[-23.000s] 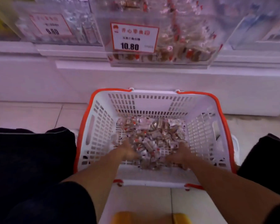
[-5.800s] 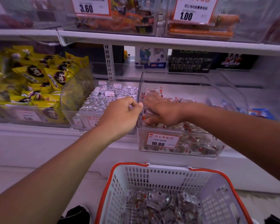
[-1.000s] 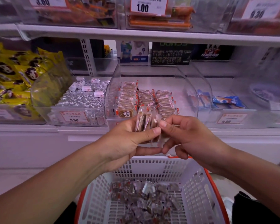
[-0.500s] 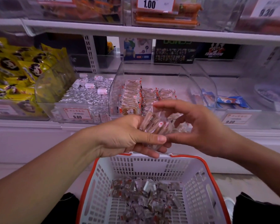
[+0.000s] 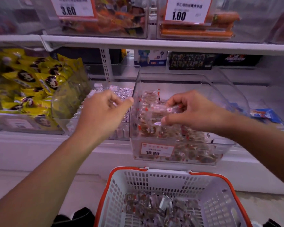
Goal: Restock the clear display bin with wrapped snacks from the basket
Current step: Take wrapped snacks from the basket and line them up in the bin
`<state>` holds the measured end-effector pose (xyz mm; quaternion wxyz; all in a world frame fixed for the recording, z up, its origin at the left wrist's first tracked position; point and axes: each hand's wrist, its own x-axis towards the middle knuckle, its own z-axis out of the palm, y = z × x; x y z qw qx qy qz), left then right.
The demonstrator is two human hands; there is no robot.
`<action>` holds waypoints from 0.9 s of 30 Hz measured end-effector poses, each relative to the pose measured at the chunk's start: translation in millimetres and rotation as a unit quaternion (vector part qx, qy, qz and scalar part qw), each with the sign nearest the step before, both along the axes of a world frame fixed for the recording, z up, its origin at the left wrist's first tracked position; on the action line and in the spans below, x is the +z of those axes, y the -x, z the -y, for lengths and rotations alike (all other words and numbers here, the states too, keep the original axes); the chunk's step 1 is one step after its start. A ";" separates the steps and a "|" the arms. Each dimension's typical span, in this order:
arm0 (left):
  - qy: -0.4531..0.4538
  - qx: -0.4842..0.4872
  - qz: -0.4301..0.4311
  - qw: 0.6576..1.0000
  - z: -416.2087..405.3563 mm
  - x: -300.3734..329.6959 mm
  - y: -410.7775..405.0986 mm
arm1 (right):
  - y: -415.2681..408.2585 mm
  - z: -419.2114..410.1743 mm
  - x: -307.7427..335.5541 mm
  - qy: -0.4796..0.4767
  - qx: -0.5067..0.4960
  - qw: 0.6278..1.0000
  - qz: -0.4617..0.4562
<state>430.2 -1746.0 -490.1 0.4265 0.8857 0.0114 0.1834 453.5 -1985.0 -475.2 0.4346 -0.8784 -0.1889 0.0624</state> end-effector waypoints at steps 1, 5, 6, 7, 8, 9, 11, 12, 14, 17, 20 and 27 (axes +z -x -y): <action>-0.027 -0.018 -0.037 0.999 -2.7 -5.1 -2.7 | -4.0 -6.4 -3.0 0.020 0.010 1.000 0.008; -0.145 -0.102 -0.059 0.982 -1.2 -19.1 -14.9 | -16.3 -25.5 -9.2 0.098 0.051 0.993 0.045; -0.156 -0.120 -0.043 0.980 -0.5 -20.7 -17.4 | -18.1 -27.6 -10.3 0.106 0.057 0.991 0.050; -0.165 -0.133 -0.028 0.977 -1.2 -22.1 -19.4 | -19.6 -29.5 -11.6 0.112 0.062 0.990 0.057; -0.174 -0.143 -0.016 0.974 -2.3 -23.0 -20.9 | -20.8 -31.0 -13.2 0.119 0.068 0.988 0.068; -0.180 -0.148 -0.008 0.972 -3.1 -23.4 -21.4 | -21.6 -32.6 -14.6 0.134 0.075 0.985 0.082; -0.174 -0.158 -0.003 0.972 -4.0 -23.1 -21.2 | -24.7 -36.6 -16.7 0.173 0.088 0.976 0.102; -0.166 -0.163 -0.004 0.973 -4.1 -23.0 -21.2 | -27.0 -38.2 -17.8 0.190 0.095 0.972 0.105; -0.155 -0.169 -0.010 0.973 -4.7 -22.9 -20.8 | -31.7 -39.4 -21.5 0.211 0.112 0.965 0.111; -0.148 -0.172 -0.014 0.974 -4.7 -23.0 -18.0 | -35.0 -41.7 -25.9 0.232 0.119 0.957 0.124; -0.140 -0.170 -0.008 0.976 -4.0 -24.3 -16.7 | -36.6 -44.3 -30.4 0.213 0.116 0.966 0.092; -0.121 -0.170 -0.004 0.978 -1.8 -27.0 -18.6 | -42.0 -52.3 -24.3 0.262 0.162 0.951 0.038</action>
